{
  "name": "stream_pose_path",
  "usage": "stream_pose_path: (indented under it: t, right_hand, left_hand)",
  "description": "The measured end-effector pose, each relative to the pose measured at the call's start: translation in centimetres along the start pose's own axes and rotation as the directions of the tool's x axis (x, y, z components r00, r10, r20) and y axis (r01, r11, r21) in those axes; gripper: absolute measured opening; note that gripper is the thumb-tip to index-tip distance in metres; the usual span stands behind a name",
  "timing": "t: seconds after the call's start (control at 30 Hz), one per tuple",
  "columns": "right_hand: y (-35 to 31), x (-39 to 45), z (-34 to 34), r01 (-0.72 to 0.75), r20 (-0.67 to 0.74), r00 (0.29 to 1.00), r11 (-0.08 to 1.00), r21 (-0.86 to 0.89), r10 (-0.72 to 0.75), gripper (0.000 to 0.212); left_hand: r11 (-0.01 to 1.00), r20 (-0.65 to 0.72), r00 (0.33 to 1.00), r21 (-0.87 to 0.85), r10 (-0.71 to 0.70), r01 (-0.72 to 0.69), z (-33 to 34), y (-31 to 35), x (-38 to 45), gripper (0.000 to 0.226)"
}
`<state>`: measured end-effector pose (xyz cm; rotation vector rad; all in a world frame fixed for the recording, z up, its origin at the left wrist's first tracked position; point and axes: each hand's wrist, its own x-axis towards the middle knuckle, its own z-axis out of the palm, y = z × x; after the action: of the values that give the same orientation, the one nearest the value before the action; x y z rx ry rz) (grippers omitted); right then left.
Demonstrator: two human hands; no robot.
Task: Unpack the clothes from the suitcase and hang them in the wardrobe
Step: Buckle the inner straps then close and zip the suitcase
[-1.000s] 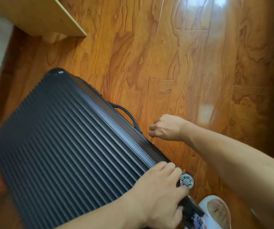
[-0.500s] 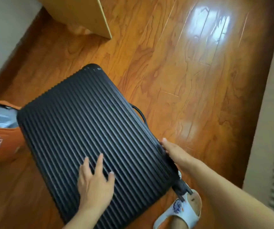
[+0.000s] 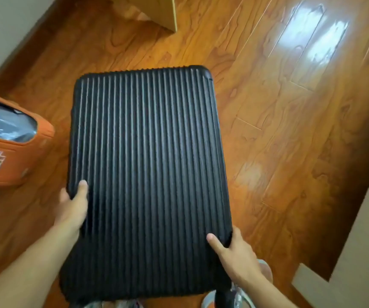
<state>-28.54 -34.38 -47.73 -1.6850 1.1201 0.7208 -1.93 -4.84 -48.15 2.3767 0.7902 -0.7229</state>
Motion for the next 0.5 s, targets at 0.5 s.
stream_pose_path:
  t: [0.5]
  right_hand:
    - [2.2, 6.6, 15.7, -0.069, 0.21, 0.978, 0.956, 0.285, 0.008, 0.06]
  left_hand:
    - [0.267, 0.422, 0.605, 0.625, 0.676, -0.734, 9.8, 7.4, -6.7, 0.084]
